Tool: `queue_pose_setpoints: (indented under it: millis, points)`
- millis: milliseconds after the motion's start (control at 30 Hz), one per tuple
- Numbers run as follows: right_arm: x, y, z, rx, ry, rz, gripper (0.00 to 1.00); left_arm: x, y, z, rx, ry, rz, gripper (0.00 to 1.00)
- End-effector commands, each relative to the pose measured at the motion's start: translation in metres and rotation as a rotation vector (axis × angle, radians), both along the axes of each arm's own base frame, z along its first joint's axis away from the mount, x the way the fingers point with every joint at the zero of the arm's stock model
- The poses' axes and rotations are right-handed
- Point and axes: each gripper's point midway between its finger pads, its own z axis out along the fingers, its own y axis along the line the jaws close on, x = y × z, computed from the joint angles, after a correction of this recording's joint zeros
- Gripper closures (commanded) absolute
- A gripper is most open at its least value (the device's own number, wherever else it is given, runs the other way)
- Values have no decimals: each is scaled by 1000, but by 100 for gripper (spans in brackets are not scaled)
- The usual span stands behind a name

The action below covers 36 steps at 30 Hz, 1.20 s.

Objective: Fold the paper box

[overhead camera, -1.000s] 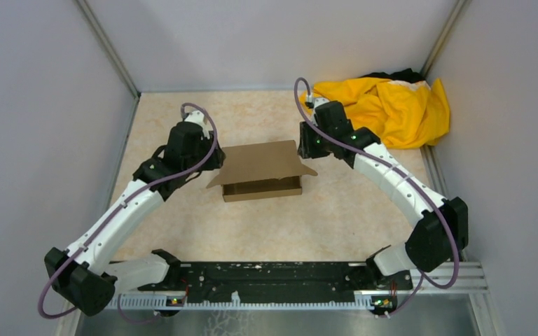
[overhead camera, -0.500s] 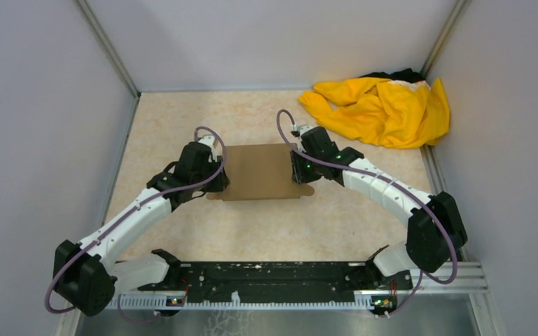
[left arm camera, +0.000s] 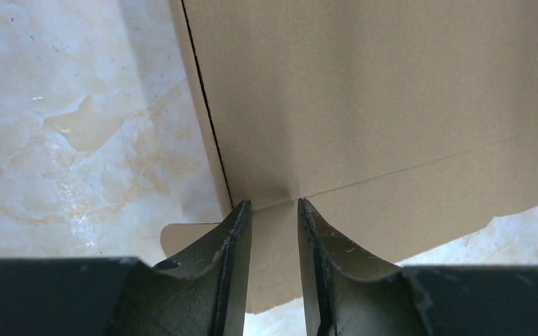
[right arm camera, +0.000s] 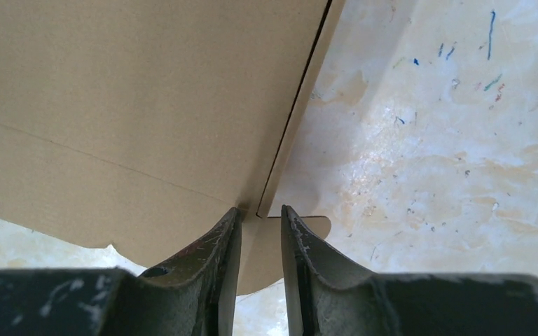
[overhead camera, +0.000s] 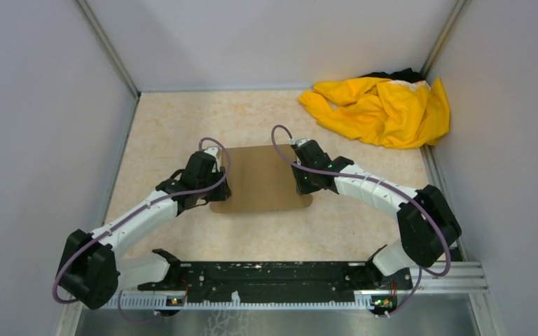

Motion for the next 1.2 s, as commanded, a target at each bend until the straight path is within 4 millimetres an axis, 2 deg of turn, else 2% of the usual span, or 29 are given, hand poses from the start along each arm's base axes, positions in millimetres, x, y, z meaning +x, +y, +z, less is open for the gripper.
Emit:
queue_pose_setpoints:
  millis: [0,100,167,400,533,633,700,767,800,833,867,900,933,1167]
  points:
    - [2,-6,-15,-50,-6,-28,73,-4,-5,-21,-6,62,-8,63]
    - [2,-7,-21,-62,6,-32,74,-2,-7,-22,-2,65,-10,64]
    - [3,-4,-13,-32,-20,-31,74,1,-8,-13,-8,50,-13,64]
    - [15,14,46,108,-139,-12,66,13,-10,45,-39,-76,-27,56]
    - [17,21,75,201,-189,-3,59,19,-8,67,-45,-130,-12,49]
    - [17,23,81,272,-187,5,54,21,-5,69,-34,-147,0,42]
    - [19,20,80,345,-165,1,48,21,-3,63,-27,-140,6,37]
    - [21,16,81,438,-150,2,35,20,-4,57,-35,-132,6,31]
    - [23,16,84,487,-160,9,24,19,-3,55,-44,-132,17,24]
    - [22,12,81,507,-149,4,20,18,-2,52,-48,-129,22,9]
    - [23,9,80,525,-148,3,14,18,-3,51,-65,-138,30,2]
    - [23,9,80,542,-149,9,7,17,-2,52,-81,-148,36,2]
    - [23,7,77,552,-141,12,5,16,-2,52,-94,-157,43,2]
    - [25,12,69,750,-113,26,1,20,-4,52,-166,-217,46,2]
